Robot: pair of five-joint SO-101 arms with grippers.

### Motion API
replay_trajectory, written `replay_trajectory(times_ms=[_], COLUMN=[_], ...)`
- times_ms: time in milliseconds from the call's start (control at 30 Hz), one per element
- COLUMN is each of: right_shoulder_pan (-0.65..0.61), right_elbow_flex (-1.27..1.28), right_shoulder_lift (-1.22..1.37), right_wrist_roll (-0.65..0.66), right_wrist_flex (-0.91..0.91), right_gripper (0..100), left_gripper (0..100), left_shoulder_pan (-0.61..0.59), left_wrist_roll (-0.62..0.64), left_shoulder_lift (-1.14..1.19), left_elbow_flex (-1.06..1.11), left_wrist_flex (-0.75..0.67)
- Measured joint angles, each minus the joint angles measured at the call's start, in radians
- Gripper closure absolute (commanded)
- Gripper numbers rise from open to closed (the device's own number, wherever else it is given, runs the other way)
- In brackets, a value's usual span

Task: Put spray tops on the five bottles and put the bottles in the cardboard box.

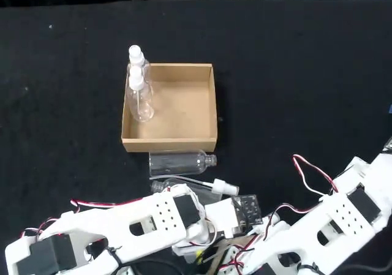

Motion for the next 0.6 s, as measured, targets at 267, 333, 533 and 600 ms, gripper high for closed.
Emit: replay_trajectory(times_ms=[267,333,533,600], right_shoulder_pan=[0.0,0.0,0.0,0.0], right_elbow_flex=[0.0,0.0,0.0,0.0], right_shoulder_lift=[0.0,0.0,0.0,0.0], right_wrist_roll=[0.0,0.0,0.0,0.0], right_wrist_flex=[0.0,0.0,0.0,0.0], right_gripper=[94.6,94.6,94.6,94.6], left_gripper=[90,90,90,90], left_shoulder_pan=[-0.014,-0.017,-0.135,-0.216], left_wrist_roll=[-0.023,-0.025,-0.153,-0.247], left_shoulder_lift=[0.0,-0.002,0.0,0.0], left_elbow_flex=[-0.002,-0.003,-0.071,-0.106], left_wrist_flex=[0.037,0.083,0.278,0.35])
